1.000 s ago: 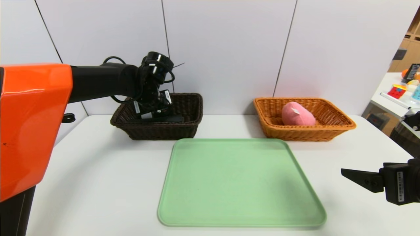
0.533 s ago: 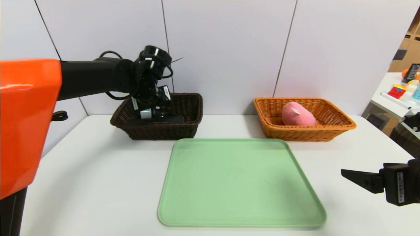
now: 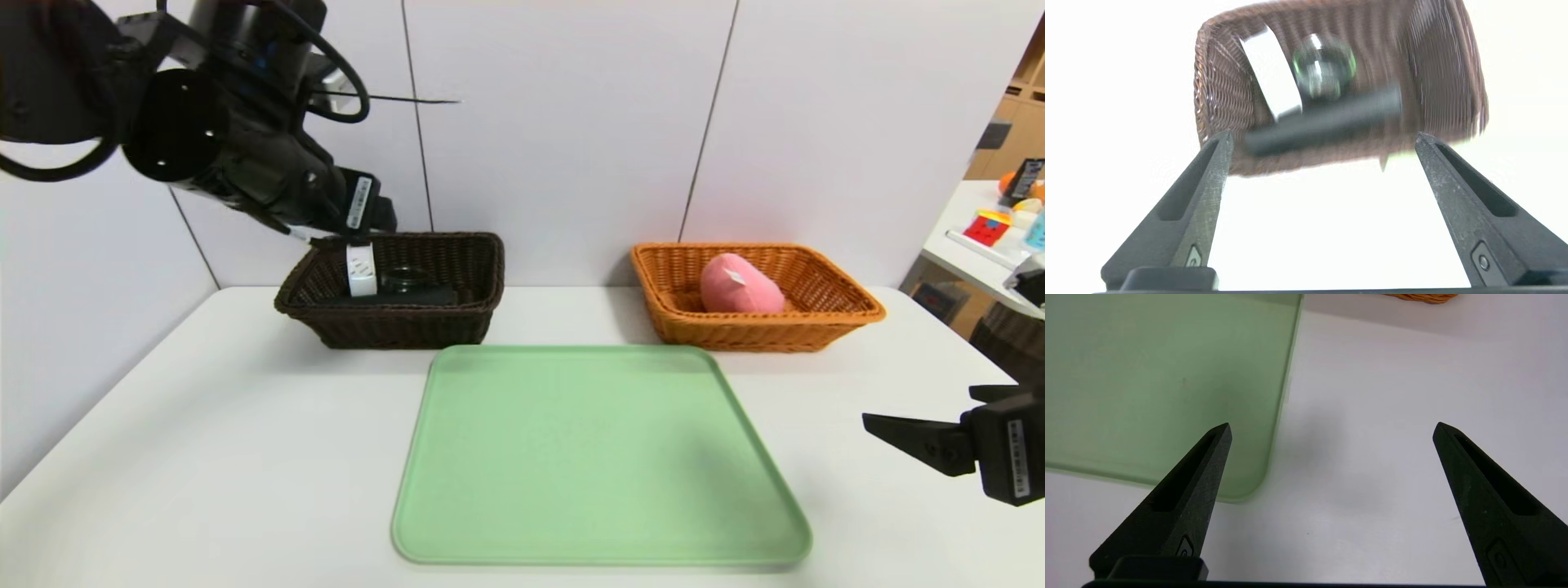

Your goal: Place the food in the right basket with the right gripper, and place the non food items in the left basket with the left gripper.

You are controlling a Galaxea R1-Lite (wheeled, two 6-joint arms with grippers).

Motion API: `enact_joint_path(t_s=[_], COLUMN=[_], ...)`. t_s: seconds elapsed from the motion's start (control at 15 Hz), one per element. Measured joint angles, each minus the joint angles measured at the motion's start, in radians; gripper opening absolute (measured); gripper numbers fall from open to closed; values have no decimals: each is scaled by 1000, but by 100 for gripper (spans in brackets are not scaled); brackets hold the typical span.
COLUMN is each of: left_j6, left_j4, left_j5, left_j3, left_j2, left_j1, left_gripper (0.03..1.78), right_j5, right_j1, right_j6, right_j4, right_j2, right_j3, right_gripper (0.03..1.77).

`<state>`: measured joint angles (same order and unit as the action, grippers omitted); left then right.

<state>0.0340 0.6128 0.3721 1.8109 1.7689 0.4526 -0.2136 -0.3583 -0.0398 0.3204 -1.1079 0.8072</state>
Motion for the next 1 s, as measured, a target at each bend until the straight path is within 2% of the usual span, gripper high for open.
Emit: enact_joint_path(t_s=[0.13,0.27,0.4,0.47,0.8,1.0], left_j6=[-69,-59,-39,-37,-84,-118], left_j4=[-23,-85,-154,-176,-198,-203], left_j5=[-25,-31,-9,8,36,35], left_j3=[-147,-305,-473,-551,-807,-891], left_j2=[-97,-202,-328,-396,-717,-866], left_j1=[-1,1,-3,-19,-193,-327], left_gripper=[161,163,165,166,167,168], right_j5=[11,21,41,45,48,54], right_j1=[1,3,7,13,80,139], right_j6=[20,44,54,54,60,58], right_j4=[132,318,506,553,593,599], right_j2=[-3,-9,-20,-24,14,72], right_j3=[91,193,268,281,257,209], right_gripper=[170,170,170,170,170,170])
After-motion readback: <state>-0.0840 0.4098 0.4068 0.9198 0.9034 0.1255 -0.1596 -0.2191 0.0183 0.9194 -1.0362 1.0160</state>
